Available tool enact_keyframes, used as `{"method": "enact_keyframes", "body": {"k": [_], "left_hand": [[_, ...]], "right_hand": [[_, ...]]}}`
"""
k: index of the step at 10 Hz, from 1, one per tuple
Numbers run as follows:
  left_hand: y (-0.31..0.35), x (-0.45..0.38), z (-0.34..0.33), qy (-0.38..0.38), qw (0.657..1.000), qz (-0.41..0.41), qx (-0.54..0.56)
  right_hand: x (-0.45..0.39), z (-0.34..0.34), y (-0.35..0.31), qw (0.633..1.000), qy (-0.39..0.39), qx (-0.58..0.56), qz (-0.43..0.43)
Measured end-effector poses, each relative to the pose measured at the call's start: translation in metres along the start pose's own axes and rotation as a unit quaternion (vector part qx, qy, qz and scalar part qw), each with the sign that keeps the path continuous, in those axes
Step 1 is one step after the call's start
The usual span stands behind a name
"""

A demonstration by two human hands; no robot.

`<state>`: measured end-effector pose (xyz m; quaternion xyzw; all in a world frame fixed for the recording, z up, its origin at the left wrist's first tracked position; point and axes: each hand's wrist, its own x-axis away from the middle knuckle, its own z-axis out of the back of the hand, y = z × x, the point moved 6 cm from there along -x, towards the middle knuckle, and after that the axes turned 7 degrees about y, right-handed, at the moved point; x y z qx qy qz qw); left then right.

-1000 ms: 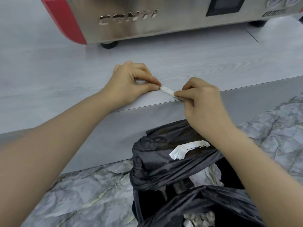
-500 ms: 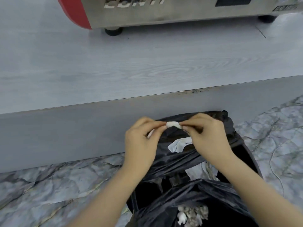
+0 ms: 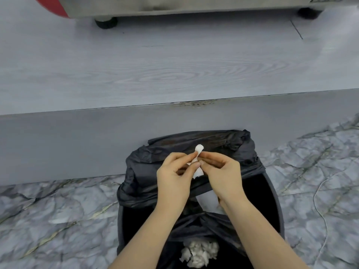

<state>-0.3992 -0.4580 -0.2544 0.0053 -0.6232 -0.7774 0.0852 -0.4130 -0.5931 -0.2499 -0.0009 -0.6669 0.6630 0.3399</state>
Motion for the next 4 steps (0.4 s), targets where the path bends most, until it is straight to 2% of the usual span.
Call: {"method": "enact_keyframes", "body": {"k": [2, 3, 4], "left_hand": [[-0.015, 0.003, -0.010, 0.029, 0.991, -0.049, -0.124], [-0.027, 0.000, -0.003, 0.065, 0.973, -0.071, -0.212], [-0.023, 0.003, -0.003, 0.062, 0.925, -0.107, -0.358]], "right_hand": [[-0.008, 0.022, -0.003, 0.996, -0.081, 0.039, 0.020], [-0.006, 0.032, -0.011, 0.991, -0.102, 0.079, 0.043], [0.007, 0.043, -0.015, 0.980, -0.125, 0.149, 0.047]]}}
